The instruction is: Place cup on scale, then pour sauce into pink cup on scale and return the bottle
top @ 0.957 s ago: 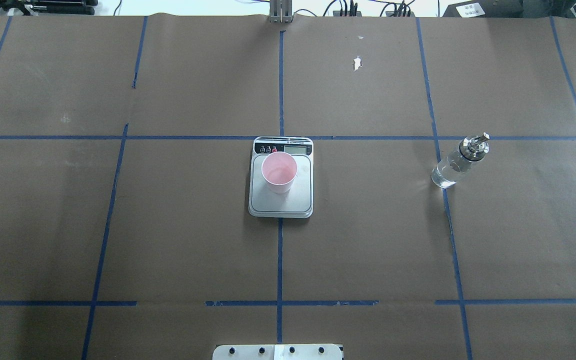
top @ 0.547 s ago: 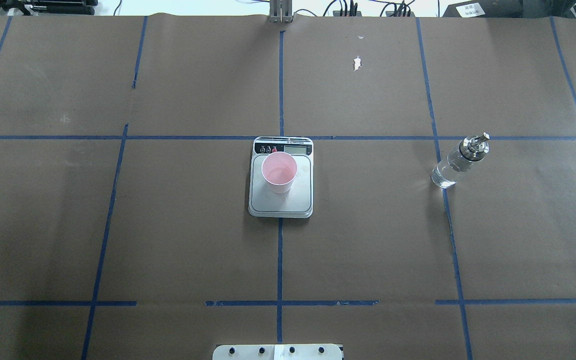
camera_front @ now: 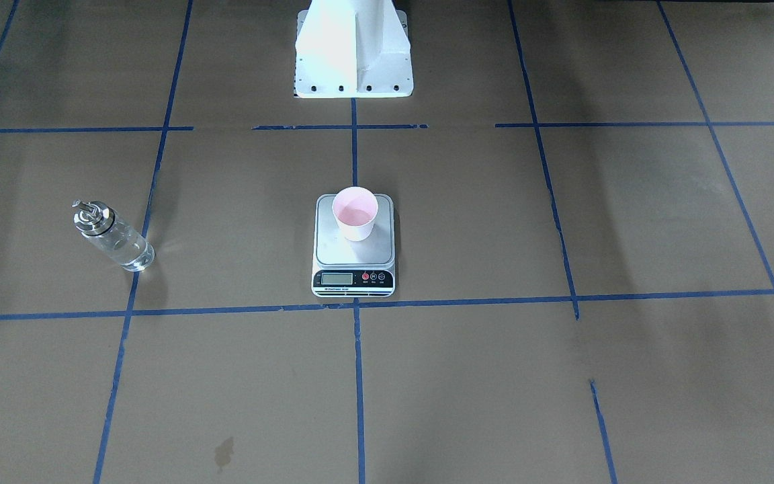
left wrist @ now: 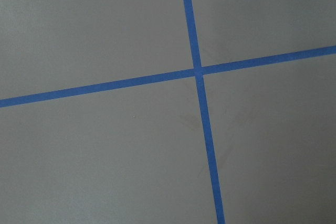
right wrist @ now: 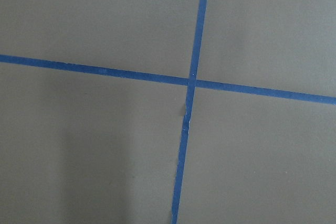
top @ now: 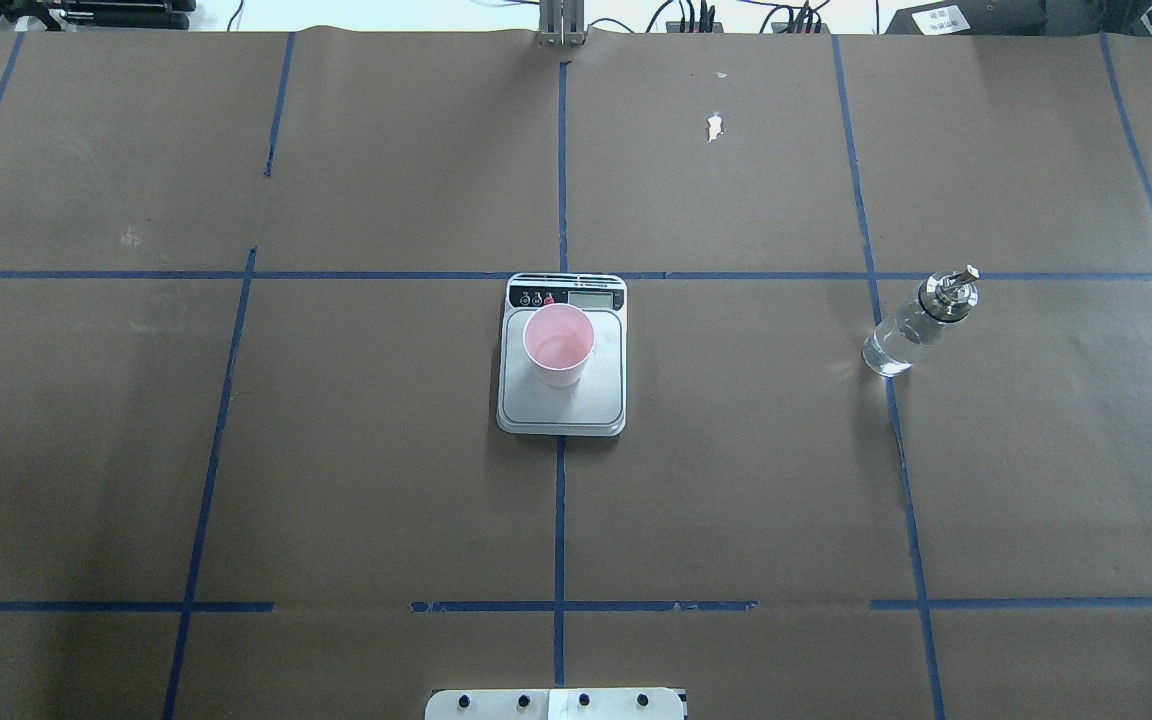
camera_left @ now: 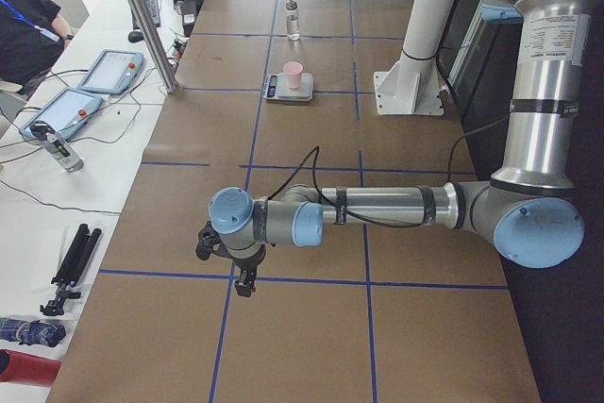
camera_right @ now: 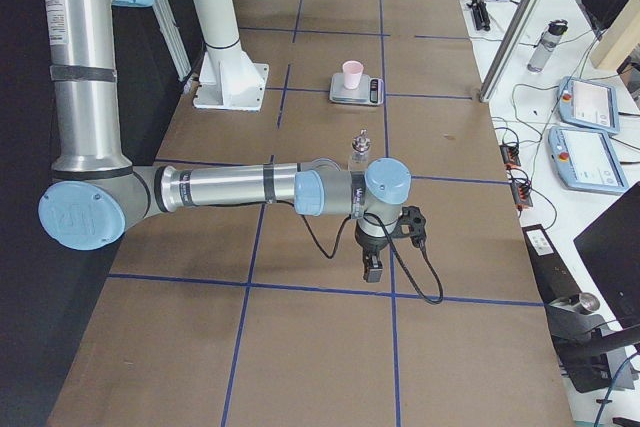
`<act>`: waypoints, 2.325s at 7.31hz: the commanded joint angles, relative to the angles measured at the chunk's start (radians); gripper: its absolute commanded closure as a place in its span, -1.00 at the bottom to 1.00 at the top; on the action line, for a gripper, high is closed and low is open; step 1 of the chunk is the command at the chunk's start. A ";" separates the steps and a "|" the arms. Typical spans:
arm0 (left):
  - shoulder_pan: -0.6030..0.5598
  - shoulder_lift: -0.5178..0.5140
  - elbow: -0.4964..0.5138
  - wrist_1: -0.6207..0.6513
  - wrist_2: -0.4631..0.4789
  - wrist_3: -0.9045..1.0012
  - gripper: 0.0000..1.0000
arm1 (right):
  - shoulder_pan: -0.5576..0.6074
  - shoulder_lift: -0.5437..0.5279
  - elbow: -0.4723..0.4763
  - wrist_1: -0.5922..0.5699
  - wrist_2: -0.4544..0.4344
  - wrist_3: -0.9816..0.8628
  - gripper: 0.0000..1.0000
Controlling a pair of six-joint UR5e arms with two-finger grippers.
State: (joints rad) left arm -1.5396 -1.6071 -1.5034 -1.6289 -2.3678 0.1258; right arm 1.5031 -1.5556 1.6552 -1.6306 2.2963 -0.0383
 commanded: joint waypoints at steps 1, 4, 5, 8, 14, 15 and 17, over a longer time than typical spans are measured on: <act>-0.010 0.009 -0.043 -0.003 0.002 0.000 -1.00 | 0.000 0.000 0.001 0.000 0.000 0.000 -1.00; -0.044 0.001 -0.054 -0.006 0.005 0.003 -1.00 | 0.000 0.002 0.001 0.000 -0.001 0.000 -1.00; -0.045 0.003 -0.054 -0.006 0.005 0.003 -1.00 | 0.000 0.003 0.001 0.000 -0.002 0.000 -1.00; -0.045 0.004 -0.054 -0.008 0.005 0.002 -1.00 | 0.000 0.005 0.002 0.036 -0.001 0.167 -1.00; -0.053 0.003 -0.055 -0.008 0.007 -0.002 -1.00 | 0.000 -0.001 -0.009 0.069 -0.003 0.176 -1.00; -0.053 0.004 -0.055 -0.008 0.007 -0.002 -1.00 | 0.000 -0.003 -0.009 0.069 -0.005 0.176 -1.00; -0.054 0.007 -0.054 -0.006 0.007 -0.017 -1.00 | 0.000 -0.003 -0.009 0.069 -0.006 0.193 -1.00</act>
State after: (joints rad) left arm -1.5925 -1.6018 -1.5583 -1.6358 -2.3609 0.1197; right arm 1.5033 -1.5582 1.6460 -1.5616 2.2910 0.1423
